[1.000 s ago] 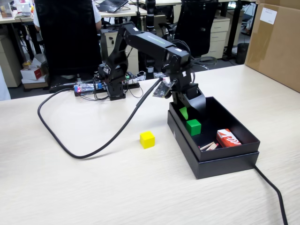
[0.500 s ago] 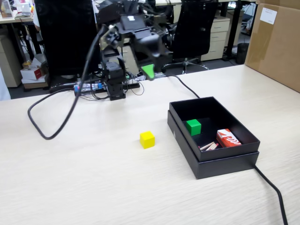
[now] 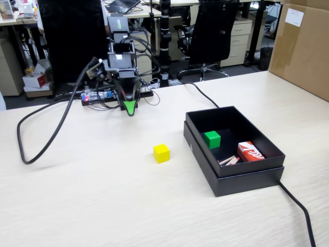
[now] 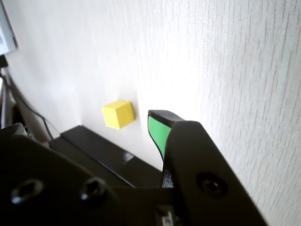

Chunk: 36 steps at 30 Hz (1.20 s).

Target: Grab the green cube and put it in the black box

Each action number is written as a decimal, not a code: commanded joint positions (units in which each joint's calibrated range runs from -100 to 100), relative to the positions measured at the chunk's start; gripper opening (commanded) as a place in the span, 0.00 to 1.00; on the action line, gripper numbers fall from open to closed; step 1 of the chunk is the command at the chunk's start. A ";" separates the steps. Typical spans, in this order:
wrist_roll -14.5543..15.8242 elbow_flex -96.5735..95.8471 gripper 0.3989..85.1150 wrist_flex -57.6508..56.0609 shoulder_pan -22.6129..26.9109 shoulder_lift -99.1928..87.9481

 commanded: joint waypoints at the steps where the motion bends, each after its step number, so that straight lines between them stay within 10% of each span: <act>1: -0.34 -0.56 0.60 3.86 0.44 -5.55; 18: -3.96 -36.47 0.60 34.53 0.44 -6.47; 36: -4.30 -40.36 0.59 30.38 1.22 -4.41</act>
